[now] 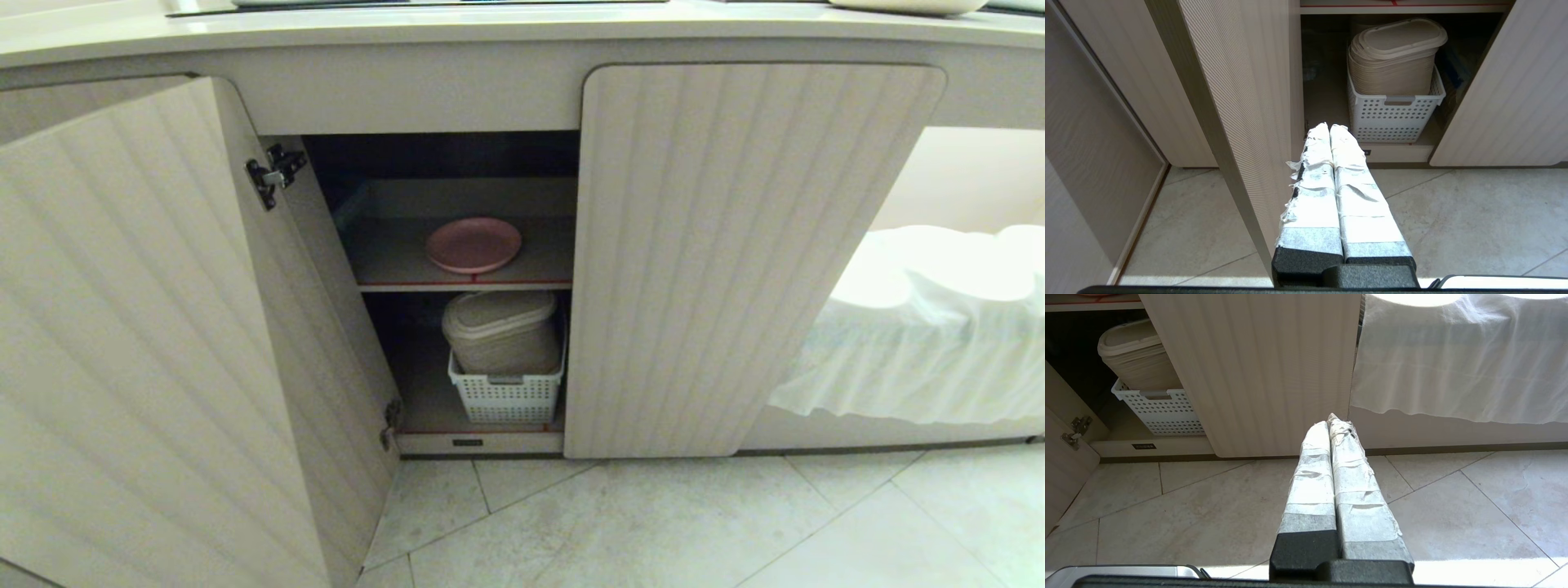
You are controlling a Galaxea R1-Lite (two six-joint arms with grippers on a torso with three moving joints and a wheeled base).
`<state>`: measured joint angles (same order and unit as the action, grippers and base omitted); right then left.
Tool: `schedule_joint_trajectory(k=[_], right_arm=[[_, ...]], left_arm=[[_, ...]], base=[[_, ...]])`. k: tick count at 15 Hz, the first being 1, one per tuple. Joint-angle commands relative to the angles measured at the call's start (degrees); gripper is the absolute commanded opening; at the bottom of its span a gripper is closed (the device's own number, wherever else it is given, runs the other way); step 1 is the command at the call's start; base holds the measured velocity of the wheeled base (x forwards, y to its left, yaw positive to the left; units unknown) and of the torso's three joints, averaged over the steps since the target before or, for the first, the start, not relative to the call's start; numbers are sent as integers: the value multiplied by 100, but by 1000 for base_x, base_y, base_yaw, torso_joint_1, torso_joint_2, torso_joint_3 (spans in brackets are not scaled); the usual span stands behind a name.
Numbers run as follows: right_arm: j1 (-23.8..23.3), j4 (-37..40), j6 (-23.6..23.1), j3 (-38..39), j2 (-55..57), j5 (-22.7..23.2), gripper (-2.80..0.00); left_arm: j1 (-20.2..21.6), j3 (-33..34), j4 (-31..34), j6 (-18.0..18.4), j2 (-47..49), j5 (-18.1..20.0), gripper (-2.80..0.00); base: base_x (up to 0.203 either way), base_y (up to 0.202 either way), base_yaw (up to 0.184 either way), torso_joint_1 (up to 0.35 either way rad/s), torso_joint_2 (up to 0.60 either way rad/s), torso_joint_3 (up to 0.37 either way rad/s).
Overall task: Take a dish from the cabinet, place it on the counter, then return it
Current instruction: Take the plate from the cabinet
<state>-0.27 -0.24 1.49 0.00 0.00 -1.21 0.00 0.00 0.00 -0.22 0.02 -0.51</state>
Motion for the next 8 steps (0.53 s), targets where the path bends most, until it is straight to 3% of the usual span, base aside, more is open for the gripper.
schedule_joint_trajectory(k=[1, 8], right_arm=[[0, -2, 1, 0, 0, -2, -280], [0, -2, 1, 0, 0, -2, -280]], left_arm=[[0, 0, 0, -4, -2, -2, -280], [0, 0, 9, -4, -2, 7, -280]], base=[[0, 0, 0, 0, 0, 0], [0, 0, 0, 0, 0, 0]])
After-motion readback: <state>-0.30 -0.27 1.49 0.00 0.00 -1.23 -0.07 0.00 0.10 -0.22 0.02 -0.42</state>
